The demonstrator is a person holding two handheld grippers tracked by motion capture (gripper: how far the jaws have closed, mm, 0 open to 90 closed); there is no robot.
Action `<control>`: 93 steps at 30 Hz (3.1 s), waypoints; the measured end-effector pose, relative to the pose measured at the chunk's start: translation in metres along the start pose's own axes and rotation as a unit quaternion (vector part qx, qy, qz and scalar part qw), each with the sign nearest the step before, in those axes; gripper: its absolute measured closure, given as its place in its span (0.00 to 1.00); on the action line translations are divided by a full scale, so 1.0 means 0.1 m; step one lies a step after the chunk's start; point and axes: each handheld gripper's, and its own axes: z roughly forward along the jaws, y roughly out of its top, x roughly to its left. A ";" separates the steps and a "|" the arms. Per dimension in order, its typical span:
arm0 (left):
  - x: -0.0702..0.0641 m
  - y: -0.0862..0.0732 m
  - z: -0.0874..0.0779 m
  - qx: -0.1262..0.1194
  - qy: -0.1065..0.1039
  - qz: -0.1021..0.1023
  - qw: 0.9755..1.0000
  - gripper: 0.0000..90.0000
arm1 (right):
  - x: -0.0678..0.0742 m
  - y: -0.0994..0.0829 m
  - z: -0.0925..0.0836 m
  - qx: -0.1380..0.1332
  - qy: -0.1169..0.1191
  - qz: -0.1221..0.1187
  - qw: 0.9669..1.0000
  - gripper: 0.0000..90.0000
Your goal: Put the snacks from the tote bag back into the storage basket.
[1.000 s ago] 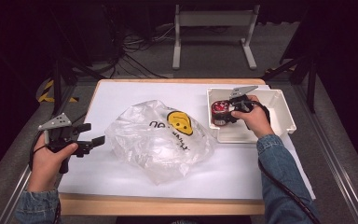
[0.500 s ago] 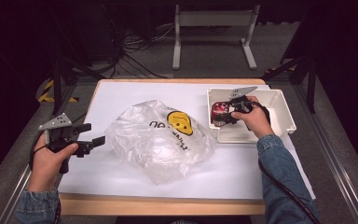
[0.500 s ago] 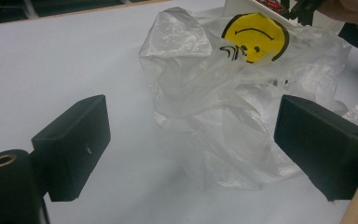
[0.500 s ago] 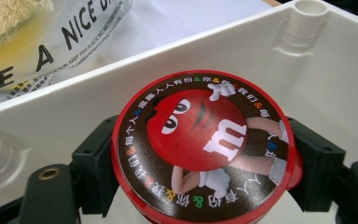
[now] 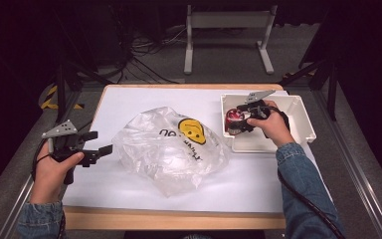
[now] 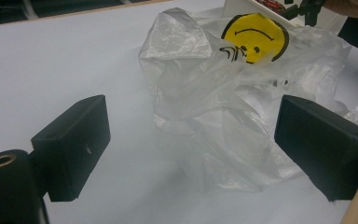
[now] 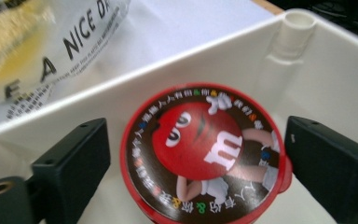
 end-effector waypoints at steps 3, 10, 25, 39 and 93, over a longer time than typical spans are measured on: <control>0.00 -0.01 0.01 0.001 -0.002 -0.001 1.000 0.12 | 0.03 0.08 -0.10 -0.010 -0.003 0.011 1.000 0.05; -0.04 -0.03 -0.05 0.004 0.002 0.004 1.000 0.12 | 0.15 0.26 -0.37 -0.032 0.001 0.009 0.999 0.04; -0.14 -0.15 -0.11 0.015 -0.008 0.006 1.000 0.11 | 0.59 0.22 -0.98 -0.059 0.027 0.013 0.998 0.04; -0.18 -0.45 -0.10 0.016 -0.025 0.010 1.000 0.11 | 1.10 -0.04 -1.27 -0.095 0.045 -0.020 0.994 0.04; -0.10 -0.87 0.22 -0.016 -0.041 0.041 0.998 0.08 | 1.36 -1.04 -0.72 -0.077 0.030 0.037 0.996 0.03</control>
